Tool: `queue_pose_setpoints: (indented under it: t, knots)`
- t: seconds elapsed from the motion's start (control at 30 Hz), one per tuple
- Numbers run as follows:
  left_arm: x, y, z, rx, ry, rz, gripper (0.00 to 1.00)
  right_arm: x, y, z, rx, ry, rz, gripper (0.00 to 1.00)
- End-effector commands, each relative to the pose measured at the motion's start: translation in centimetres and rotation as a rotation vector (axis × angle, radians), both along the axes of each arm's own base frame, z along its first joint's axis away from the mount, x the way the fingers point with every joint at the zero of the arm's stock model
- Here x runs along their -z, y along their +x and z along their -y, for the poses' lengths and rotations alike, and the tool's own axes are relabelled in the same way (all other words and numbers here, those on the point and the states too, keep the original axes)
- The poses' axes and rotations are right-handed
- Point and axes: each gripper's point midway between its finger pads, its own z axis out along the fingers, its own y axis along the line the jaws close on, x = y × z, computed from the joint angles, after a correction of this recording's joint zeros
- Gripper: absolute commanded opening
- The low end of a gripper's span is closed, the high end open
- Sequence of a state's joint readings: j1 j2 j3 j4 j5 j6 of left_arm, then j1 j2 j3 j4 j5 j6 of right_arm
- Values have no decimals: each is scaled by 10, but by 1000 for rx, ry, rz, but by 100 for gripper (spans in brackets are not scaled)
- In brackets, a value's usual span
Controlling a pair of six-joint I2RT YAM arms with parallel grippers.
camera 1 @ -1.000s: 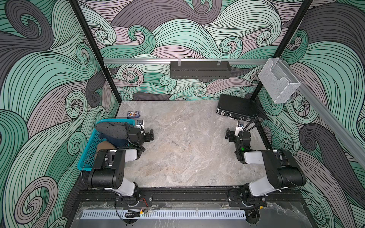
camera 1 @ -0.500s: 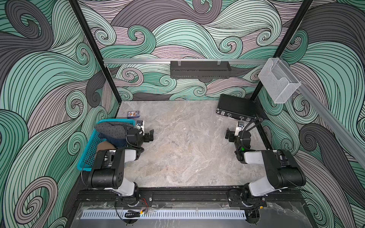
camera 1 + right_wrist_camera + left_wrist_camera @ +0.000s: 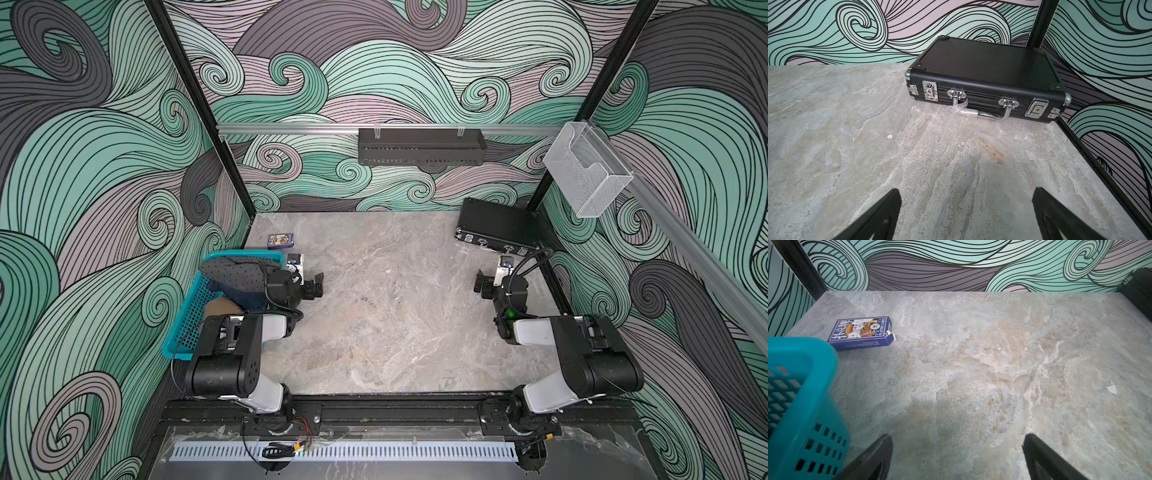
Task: Roll up the skirts
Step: Reset both arms
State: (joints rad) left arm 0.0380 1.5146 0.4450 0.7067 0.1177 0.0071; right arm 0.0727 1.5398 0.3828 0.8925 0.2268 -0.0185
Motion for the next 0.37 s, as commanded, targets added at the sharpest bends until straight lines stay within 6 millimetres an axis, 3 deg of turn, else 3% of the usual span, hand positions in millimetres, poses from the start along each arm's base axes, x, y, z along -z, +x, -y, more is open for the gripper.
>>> queue_pose_setpoints:
  t: [0.0, 0.33]
  knots:
    - [2, 2, -24, -87, 12, -17, 99, 1, 1, 1, 0, 13, -3, 99]
    - [2, 2, -24, -87, 12, -16, 99, 1, 1, 1, -6, 19, -4, 99]
